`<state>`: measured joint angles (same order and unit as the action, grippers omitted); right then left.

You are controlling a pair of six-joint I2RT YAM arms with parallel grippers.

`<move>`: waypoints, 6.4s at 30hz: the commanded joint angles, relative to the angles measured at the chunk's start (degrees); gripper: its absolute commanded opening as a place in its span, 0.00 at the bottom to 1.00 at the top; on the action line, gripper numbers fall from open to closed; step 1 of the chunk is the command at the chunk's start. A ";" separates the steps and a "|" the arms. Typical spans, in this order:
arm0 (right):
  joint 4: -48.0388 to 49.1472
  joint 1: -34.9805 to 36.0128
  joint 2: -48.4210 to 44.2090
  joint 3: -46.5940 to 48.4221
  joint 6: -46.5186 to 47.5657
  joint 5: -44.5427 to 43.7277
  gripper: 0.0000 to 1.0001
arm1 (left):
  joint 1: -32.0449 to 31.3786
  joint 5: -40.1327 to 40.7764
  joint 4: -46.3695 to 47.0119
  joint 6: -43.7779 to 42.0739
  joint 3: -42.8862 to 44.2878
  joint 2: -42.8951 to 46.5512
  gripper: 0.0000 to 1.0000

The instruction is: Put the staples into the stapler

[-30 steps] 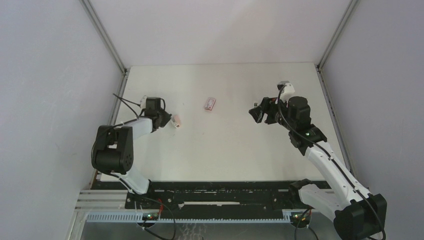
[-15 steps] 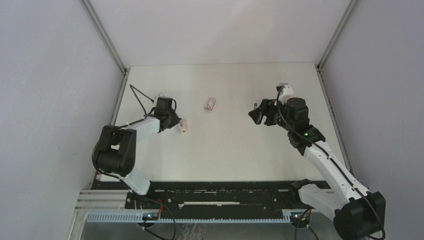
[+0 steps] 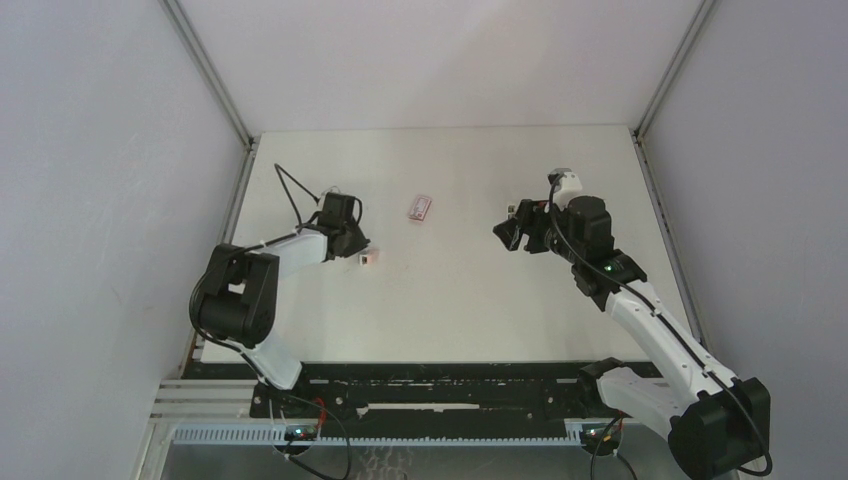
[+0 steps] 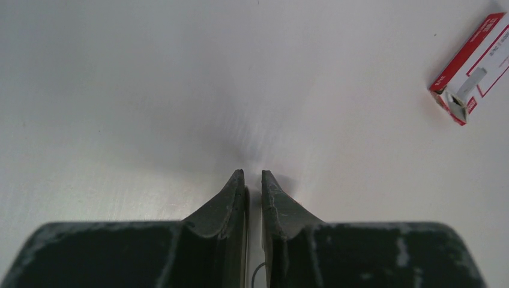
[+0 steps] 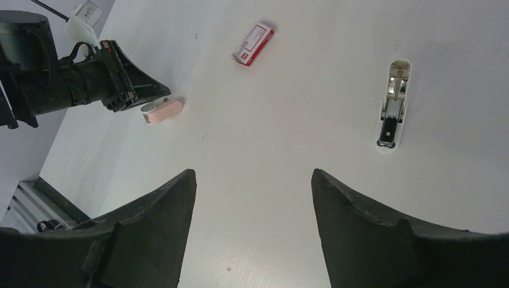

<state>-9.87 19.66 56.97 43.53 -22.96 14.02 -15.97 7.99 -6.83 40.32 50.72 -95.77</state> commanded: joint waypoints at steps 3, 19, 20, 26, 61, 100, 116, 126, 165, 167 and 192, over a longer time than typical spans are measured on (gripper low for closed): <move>2.39 0.62 0.15 0.24 -0.34 -1.27 0.70 | -1.04 0.80 -3.52 -1.56 1.59 -0.71 0.22; 2.22 0.82 0.25 0.24 -0.07 -1.45 0.70 | -3.12 2.59 -5.18 -1.56 0.42 4.45 0.32; 2.22 0.86 0.20 0.24 -0.07 -1.45 0.70 | -3.35 2.38 -4.72 -3.30 -0.14 5.07 0.33; 2.30 1.15 -0.10 0.29 0.10 -0.79 0.70 | -3.72 0.79 -1.38 -7.30 -1.77 8.71 0.52; 2.20 2.05 -0.93 0.31 0.55 -0.50 0.70 | -3.74 -7.95 -11.96 -25.47 2.07 6.27 0.30; 7.06 13.61 5.48 0.25 -7.94 -3.27 0.70 | -8.42 -5.11 9.21 -10.98 -9.93 18.85 0.00; 22.45 18.27 15.45 2.71 -11.75 9.74 0.75 | -23.65 -0.55 20.18 -4.80 -18.35 37.78 0.00; 23.75 20.01 21.20 5.62 -11.91 8.34 0.72 | -25.93 -0.91 20.41 -4.27 -18.11 39.13 0.00; 15.87 19.12 6.92 5.28 -1.36 6.63 0.00 | -24.90 5.65 9.80 8.37 -16.50 44.54 0.10; 14.49 18.95 5.42 5.25 0.37 7.11 0.00 | -24.27 5.48 9.82 9.04 -17.54 45.99 0.22; -10.31 14.72 -1.65 14.63 20.32 47.97 0.00 | -21.47 -39.23 6.81 -18.95 -3.59 53.63 0.80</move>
<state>-16.49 33.56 56.66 55.09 -6.68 54.04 -34.76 -20.49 -0.71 26.17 41.54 -38.26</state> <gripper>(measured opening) 0.189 0.797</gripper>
